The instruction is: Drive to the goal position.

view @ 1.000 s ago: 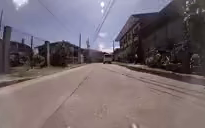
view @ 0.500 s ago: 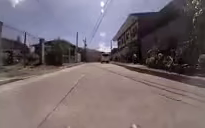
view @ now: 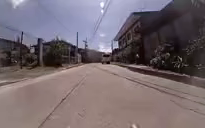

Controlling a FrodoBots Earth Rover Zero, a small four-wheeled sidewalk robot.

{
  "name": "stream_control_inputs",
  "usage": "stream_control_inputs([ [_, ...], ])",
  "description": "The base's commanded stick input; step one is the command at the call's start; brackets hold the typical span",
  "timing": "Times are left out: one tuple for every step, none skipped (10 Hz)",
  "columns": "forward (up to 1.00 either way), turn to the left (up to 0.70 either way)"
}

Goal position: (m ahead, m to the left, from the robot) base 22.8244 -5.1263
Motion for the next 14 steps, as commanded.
stream_control_inputs([
  [1.0,0.0],
  [1.0,0.0],
  [1.0,0.0],
  [1.0,0.0],
  [1.0,0.0],
  [1.0,-0.12],
  [1.0,-0.27],
  [1.0,-0.27],
  [1.0,-0.27],
  [1.0,-0.27],
  [1.0,-0.27],
  [1.0,-0.16],
  [1.0,0.0],
  [1.0,0.0],
])
